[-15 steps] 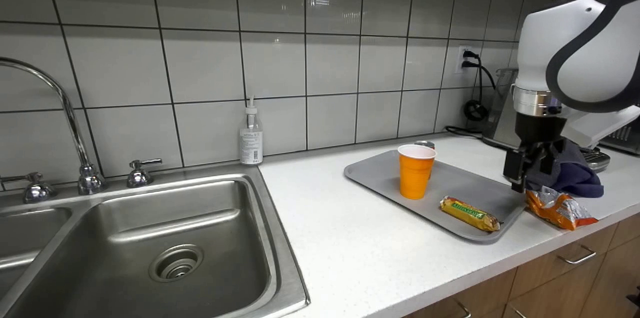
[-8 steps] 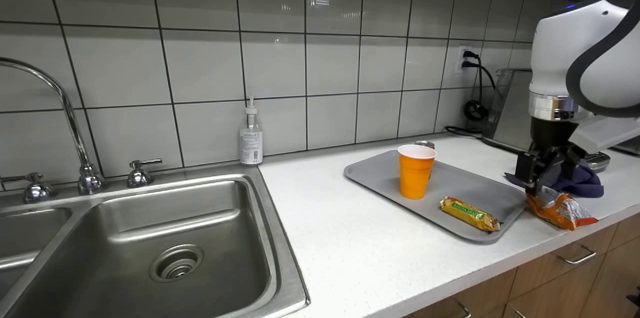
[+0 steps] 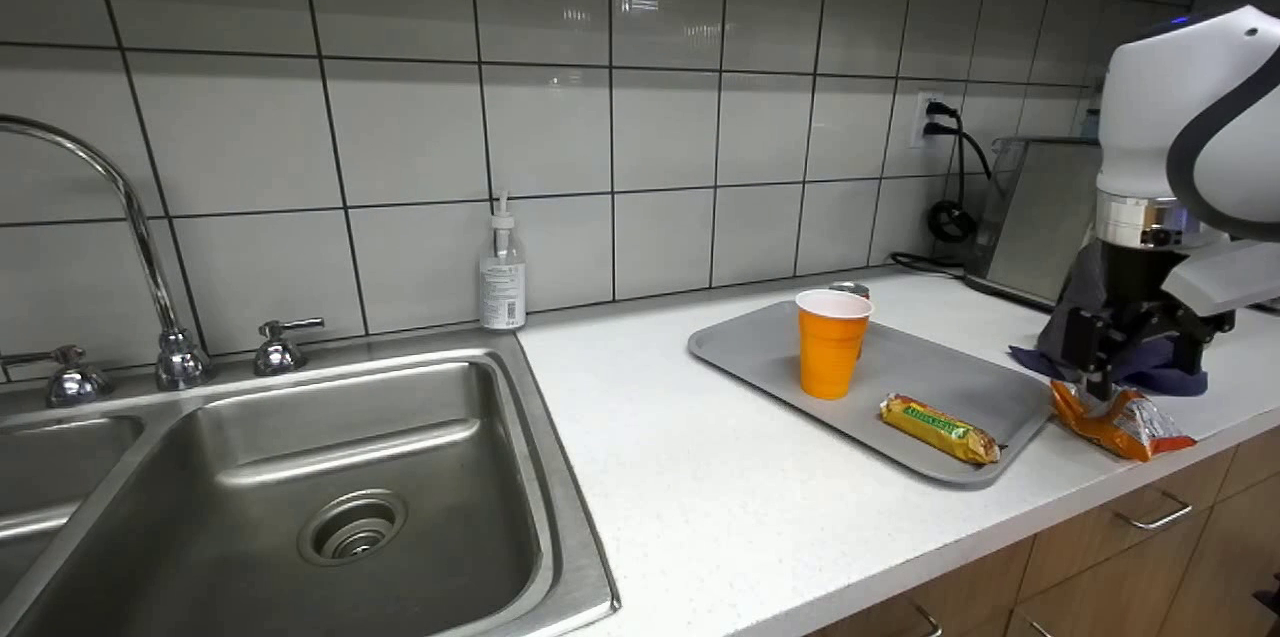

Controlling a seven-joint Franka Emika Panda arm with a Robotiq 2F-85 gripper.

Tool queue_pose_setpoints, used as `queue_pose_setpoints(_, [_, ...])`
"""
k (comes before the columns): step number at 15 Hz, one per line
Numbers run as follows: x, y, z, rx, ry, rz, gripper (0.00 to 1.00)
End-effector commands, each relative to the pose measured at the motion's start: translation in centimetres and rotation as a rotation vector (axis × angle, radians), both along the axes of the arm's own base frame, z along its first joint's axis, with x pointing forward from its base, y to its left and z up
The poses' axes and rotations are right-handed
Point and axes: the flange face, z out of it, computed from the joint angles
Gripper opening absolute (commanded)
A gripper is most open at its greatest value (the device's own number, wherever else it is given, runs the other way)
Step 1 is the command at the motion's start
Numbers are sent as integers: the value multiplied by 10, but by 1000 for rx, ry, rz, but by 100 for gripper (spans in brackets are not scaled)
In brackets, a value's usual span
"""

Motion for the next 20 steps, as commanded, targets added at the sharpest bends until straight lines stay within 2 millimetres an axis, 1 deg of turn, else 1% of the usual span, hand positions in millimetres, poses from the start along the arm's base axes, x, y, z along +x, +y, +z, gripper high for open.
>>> queue_pose_setpoints(1, [-5, -13, -4, 6, -19, -59, 100])
queue_pose_setpoints(7, [-4, -27, -17, 36, -37, -122, 100])
queue_pose_setpoints(12, [7, -38, -25, 59, -63, -182, 100])
queue_pose_setpoints(20, [21, -55, -30, 74, -76, -224, 100])
